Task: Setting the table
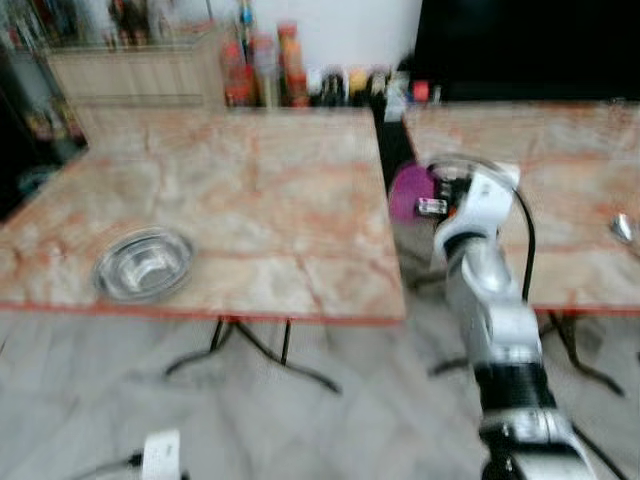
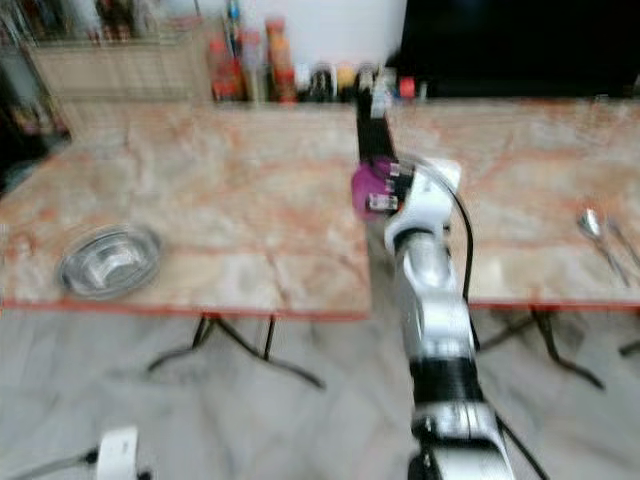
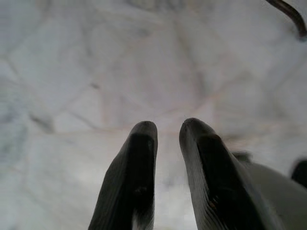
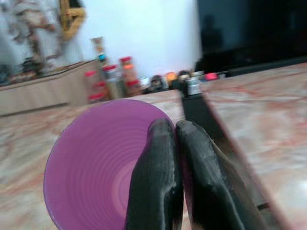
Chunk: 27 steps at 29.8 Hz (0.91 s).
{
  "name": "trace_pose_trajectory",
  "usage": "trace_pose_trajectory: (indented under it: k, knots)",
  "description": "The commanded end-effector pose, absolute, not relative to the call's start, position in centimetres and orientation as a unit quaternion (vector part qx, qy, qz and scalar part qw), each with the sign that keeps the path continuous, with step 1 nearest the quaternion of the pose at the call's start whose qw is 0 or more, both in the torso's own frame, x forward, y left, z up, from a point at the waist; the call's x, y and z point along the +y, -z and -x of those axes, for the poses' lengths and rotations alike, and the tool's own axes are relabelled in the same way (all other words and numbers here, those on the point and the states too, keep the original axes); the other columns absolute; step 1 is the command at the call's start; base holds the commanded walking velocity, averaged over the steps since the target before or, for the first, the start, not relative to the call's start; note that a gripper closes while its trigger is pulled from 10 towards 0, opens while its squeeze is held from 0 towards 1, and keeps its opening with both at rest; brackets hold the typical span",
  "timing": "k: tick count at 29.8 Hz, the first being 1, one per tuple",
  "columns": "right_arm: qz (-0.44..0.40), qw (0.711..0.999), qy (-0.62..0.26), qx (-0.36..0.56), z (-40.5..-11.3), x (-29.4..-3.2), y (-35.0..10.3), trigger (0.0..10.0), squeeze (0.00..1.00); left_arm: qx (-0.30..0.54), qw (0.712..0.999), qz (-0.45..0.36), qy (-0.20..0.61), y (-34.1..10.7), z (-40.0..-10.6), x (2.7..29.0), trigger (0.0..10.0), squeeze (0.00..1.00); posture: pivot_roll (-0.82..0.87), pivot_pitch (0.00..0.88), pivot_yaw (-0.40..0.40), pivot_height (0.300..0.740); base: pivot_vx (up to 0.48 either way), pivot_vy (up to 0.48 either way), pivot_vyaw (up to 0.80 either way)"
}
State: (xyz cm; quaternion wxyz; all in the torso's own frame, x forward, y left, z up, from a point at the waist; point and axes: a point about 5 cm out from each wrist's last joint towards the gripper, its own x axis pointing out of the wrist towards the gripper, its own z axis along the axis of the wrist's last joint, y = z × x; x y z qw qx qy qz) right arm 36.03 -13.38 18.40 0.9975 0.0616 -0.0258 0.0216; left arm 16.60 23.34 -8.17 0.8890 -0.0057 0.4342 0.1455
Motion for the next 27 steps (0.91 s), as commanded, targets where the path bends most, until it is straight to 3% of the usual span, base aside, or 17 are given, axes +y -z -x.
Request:
trace_pose_trajectory:
  k: [1,27]
  knots:
    - [-0.059,0.997,-0.011,-0.046,-36.3,-14.2,-19.4,10.0,0.00,0.439,0.887,0.011,-0.141,8.4,-16.6,22.6,10.0,0.00,0.00,0.000,0.003,0.740,0.000,0.480,0.00]
    - [-0.057,0.996,-0.029,-0.064,-36.7,-13.3,-20.7,10.0,0.00,0.418,0.896,0.010,-0.150,7.6,-18.2,22.8,10.0,0.00,0.03,0.000,0.006,0.740,0.000,0.480,0.00]
